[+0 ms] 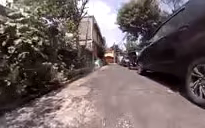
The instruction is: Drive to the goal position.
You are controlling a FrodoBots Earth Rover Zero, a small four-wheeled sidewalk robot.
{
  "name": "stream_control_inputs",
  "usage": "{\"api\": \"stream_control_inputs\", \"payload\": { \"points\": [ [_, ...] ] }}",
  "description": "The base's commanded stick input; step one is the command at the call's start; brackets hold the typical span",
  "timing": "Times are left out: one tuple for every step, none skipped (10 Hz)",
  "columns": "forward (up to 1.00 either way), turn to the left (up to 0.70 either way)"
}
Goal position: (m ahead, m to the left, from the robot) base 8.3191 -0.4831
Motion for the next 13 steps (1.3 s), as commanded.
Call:
{"api": "stream_control_inputs", "payload": {
  "points": [
    [1.00, -0.12],
    [1.00, 0.00],
    [1.00, 0.06],
    [1.00, 0.19],
    [1.00, 0.27],
    [1.00, 0.06],
    [1.00, 0.00],
    [1.00, 0.00],
    [1.00, 0.04],
    [1.00, 0.14],
    [1.00, 0.00],
    [1.00, 0.00],
    [1.00, 0.00]
  ]
}}
